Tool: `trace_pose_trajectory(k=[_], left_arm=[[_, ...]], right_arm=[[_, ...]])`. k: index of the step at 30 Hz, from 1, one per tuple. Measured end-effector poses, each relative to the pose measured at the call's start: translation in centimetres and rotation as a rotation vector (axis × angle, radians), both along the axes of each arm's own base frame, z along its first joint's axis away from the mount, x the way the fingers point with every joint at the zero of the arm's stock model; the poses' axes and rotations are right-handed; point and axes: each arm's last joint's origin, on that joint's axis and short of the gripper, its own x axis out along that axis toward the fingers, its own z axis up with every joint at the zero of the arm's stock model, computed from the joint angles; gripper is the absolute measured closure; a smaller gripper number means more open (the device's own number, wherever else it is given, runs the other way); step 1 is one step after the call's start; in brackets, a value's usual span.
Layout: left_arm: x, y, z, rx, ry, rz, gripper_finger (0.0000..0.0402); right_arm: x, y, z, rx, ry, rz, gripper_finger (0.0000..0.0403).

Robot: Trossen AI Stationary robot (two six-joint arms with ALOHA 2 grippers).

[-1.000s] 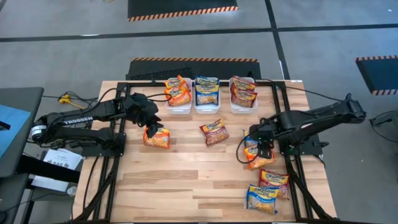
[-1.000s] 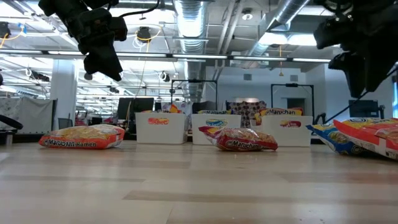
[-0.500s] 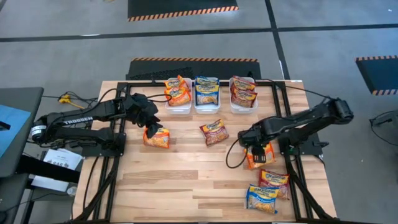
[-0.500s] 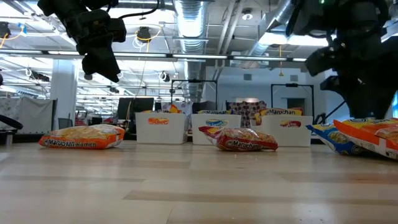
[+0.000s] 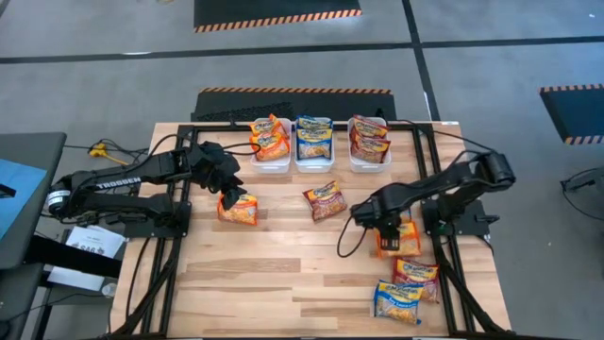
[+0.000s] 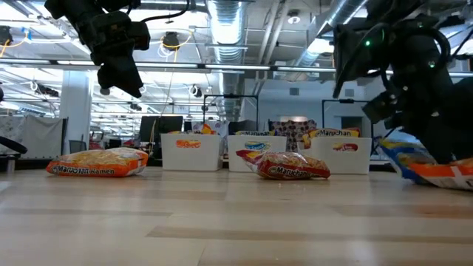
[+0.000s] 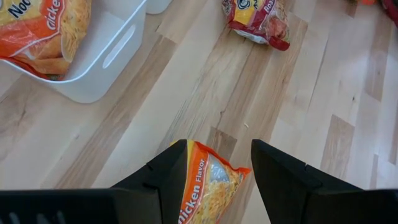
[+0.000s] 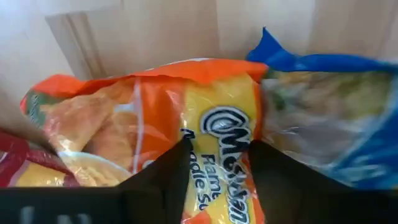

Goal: Sort Maruchan noodles
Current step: Put the orange noodle pack into the left white bin

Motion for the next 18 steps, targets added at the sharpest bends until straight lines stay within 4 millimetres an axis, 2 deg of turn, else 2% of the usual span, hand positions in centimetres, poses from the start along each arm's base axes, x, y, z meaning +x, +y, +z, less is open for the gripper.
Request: trace_pose_trajectory(k=[9, 18], left_arm=[[0.0, 0.0, 0.0, 0.014, 0.003, -0.014, 0.0237], [0.0, 0.0, 0.0, 0.018, 0.004, -0.018, 0.0237]], right_arm=[[0.12, 0.13, -0.71, 0.019, 0.033, -0.008, 0.0384], [0.4, 0.88, 0.2, -0.001, 0.029, 0.005, 0.0397]])
